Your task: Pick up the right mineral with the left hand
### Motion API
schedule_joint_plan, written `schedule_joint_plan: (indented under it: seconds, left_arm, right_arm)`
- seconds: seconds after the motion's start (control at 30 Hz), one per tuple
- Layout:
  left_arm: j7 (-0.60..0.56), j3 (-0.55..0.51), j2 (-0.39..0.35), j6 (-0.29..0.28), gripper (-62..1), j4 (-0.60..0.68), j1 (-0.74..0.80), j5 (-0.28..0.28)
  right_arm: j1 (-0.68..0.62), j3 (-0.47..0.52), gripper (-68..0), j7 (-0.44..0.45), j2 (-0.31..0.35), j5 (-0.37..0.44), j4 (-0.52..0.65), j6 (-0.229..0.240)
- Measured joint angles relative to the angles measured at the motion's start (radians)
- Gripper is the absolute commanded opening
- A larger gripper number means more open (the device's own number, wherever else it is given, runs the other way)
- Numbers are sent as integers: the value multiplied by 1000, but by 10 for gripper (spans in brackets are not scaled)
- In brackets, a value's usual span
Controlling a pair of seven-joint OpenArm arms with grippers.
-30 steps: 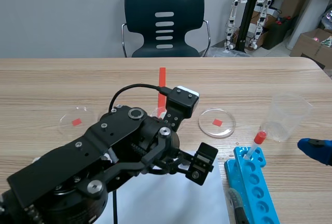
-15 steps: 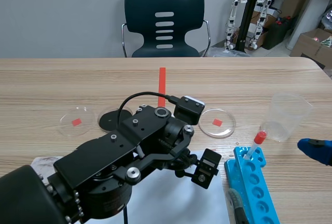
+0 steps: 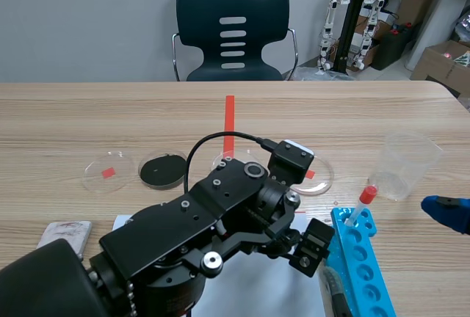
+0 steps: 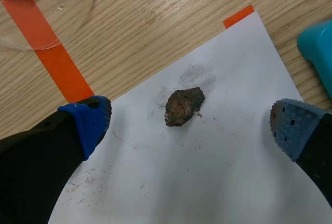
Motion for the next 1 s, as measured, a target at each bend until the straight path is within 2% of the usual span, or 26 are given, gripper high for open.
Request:
schedule_joint_plan:
  seconds: [0.2,0.43,0.73,0.87,1.0]
  left_arm:
    - [0,0,0,0,14,-7,-9,0]
    - [-7,0,2,-5,14,-108,-64,-35]
    - [-14,0,5,-4,14,-115,-67,-35]
    - [-16,0,6,-5,-138,-115,-66,-46]
    - [-18,0,5,-4,-230,-115,-66,-46]
  right_arm:
    - [0,0,-20,0,0,0,0,0]
    - [0,0,-20,0,0,0,0,0]
    - [0,0,-20,0,0,0,0,0]
    - [0,0,-20,0,0,0,0,0]
    - [0,0,-20,0,0,0,0,0]
